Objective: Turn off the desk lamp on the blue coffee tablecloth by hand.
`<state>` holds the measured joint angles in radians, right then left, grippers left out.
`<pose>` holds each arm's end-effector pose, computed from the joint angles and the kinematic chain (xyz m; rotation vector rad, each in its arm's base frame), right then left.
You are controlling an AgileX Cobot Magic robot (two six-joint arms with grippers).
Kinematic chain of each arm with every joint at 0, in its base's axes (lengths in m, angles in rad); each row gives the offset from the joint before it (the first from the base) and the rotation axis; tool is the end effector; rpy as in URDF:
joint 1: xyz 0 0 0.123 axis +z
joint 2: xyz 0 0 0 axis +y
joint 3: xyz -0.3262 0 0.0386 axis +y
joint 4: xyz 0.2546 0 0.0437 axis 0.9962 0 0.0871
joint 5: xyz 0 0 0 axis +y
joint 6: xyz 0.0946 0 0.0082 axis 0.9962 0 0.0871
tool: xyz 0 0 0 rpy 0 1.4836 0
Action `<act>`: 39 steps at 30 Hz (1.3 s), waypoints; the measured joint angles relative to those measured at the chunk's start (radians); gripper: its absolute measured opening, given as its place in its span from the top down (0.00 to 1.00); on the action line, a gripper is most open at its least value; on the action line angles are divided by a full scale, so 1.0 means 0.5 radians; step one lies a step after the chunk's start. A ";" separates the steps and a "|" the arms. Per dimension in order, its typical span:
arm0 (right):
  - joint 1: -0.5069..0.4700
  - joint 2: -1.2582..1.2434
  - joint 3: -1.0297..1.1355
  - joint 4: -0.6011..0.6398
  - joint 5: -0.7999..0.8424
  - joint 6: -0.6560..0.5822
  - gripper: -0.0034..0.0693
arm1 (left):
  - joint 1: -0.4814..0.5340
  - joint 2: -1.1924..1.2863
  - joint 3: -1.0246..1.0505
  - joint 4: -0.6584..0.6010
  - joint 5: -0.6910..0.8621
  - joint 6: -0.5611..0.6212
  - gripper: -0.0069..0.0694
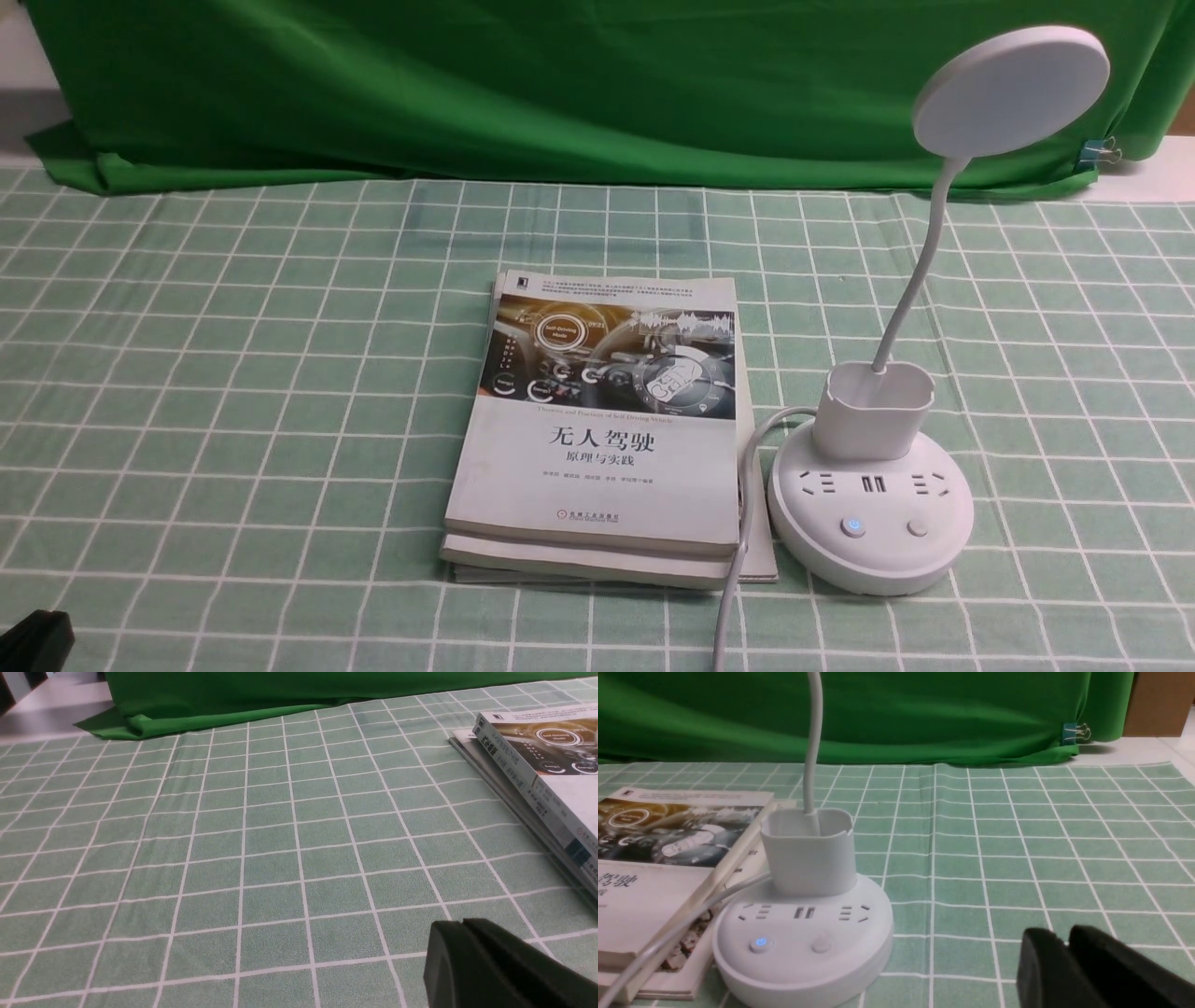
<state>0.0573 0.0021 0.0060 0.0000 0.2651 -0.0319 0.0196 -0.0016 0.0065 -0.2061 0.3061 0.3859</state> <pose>0.0221 0.0013 0.1863 -0.0783 1.7551 0.0185 0.0212 -0.0055 0.1830 0.1956 1.7783 0.0947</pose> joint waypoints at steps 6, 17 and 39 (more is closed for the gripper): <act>0.000 0.000 0.000 0.000 0.000 -0.002 0.80 | 0.000 0.000 0.000 0.000 0.000 0.000 0.91; 0.000 0.000 0.000 0.000 -0.002 -0.004 0.77 | 0.000 0.000 0.000 0.000 0.000 0.000 0.91; 0.000 0.000 0.000 0.000 -0.002 -0.009 0.71 | 0.000 0.000 0.000 0.000 0.000 0.000 0.91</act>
<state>0.0573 0.0021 0.0060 0.0000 0.2642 -0.0362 0.0196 -0.0016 0.0065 -0.2061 0.3061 0.3859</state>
